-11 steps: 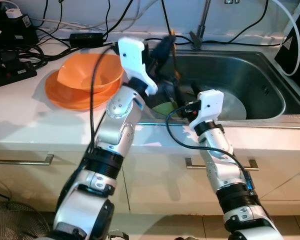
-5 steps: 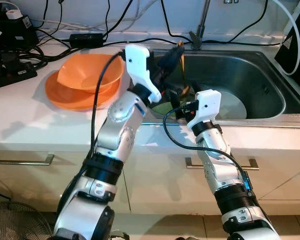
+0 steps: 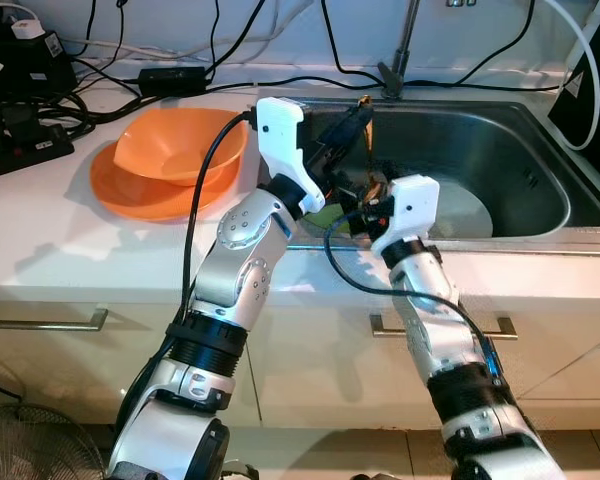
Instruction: Kitchen organization
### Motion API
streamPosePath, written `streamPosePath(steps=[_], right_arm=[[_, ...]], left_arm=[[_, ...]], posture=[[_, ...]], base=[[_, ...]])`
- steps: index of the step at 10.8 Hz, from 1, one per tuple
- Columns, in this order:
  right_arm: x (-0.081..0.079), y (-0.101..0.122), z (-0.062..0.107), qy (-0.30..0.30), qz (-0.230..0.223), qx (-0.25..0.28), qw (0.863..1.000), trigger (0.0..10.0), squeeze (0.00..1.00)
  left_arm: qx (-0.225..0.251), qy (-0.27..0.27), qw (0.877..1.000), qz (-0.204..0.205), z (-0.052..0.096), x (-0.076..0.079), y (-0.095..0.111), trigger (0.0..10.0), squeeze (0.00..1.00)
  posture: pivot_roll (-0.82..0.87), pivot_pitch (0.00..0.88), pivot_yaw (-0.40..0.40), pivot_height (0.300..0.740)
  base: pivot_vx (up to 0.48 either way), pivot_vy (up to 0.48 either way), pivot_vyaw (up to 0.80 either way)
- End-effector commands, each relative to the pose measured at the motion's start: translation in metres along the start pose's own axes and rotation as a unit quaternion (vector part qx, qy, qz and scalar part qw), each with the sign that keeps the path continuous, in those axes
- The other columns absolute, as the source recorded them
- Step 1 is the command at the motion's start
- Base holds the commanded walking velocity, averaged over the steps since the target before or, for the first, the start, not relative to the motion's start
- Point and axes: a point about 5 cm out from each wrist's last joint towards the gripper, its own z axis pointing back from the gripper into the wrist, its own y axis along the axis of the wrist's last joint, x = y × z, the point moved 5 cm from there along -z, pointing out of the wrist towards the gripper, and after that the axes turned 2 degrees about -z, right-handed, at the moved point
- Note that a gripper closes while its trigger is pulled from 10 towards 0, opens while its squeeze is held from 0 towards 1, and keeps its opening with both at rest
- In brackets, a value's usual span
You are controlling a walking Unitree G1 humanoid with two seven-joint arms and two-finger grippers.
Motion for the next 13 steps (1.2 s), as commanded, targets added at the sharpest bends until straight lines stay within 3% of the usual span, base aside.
streamPosePath(steps=[1,2,3,13], right_arm=[[0.003,0.001,-0.002,-0.006,-0.002,0.0,1.0,6.0,0.0],[0.002,0.001,-0.003,-0.005,-0.001,0.0,1.0,2.0,0.0],[0.002,0.001,-0.005,-0.005,-0.002,0.001,1.0,0.0,0.0],[0.012,0.0,-0.007,-0.028,-0.005,0.002,1.0,0.0,0.0]], left_arm=[[-0.001,-0.008,1.0,-0.009,0.001,0.002,0.003,10.0,0.0],[-0.003,-0.01,1.0,-0.009,0.001,0.003,0.002,10.0,0.0],[-0.007,-0.011,1.0,-0.009,0.001,0.004,0.001,10.0,0.0],[-0.01,-0.003,1.0,-0.002,0.004,-0.001,0.002,10.0,0.0]], posture=[[0.04,0.0,0.015,0.74],[0.04,0.0,0.015,0.74],[0.04,0.0,0.015,0.74],[0.05,0.0,0.017,0.74]], base=[[0.0,0.0,0.0],[0.0,0.0,0.0],[0.0,0.0,0.0],[0.0,0.0,0.0]])
